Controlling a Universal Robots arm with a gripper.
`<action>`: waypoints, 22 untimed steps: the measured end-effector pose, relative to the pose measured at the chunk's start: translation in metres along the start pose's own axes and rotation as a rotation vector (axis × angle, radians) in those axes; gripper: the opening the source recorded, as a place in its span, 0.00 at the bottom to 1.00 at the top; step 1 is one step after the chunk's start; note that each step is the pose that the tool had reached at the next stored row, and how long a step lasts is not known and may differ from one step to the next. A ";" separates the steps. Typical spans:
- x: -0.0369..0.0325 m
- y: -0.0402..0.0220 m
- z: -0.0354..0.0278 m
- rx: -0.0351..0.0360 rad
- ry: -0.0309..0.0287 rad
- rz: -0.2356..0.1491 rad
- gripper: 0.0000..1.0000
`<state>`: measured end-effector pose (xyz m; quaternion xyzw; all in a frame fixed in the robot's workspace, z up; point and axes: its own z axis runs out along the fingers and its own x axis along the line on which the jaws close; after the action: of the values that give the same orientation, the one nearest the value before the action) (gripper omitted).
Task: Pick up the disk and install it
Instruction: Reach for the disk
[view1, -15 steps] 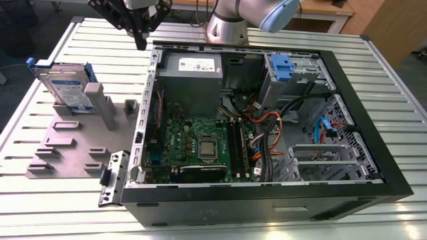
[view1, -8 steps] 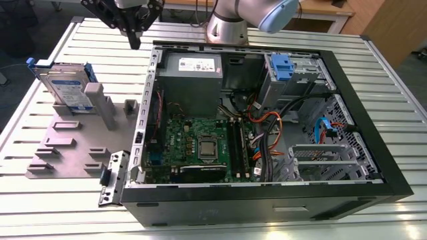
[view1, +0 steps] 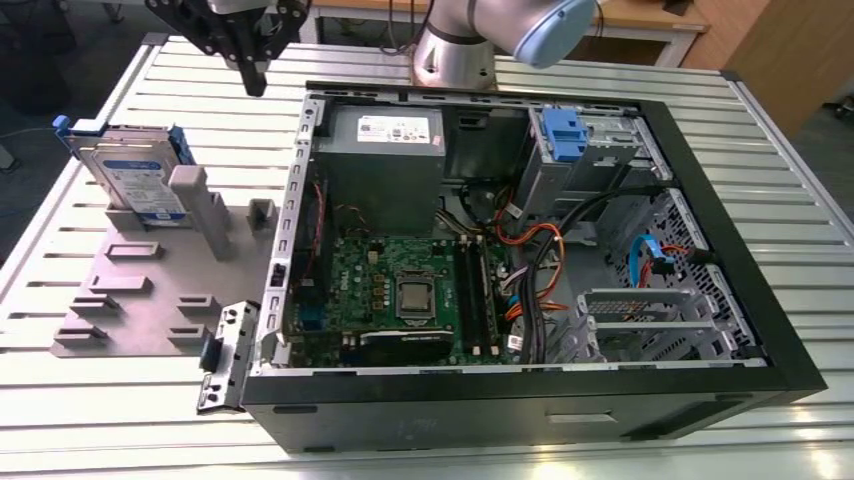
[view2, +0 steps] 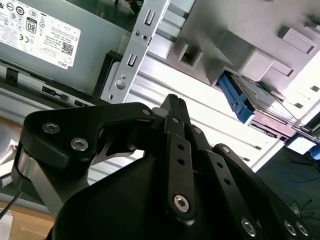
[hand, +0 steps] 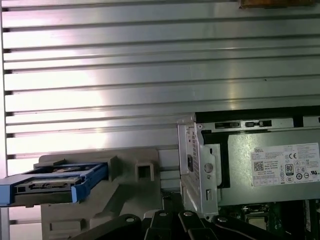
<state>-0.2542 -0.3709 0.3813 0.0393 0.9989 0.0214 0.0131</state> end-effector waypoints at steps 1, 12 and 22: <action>0.0022 0.0007 0.0002 0.0002 0.0000 0.000 0.11; 0.0310 0.0049 0.0039 0.0014 -0.0001 0.001 0.11; 0.0550 0.0030 0.0101 0.0033 -0.0004 0.001 0.11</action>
<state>-0.3085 -0.3631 0.3700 0.0396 0.9989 0.0197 0.0132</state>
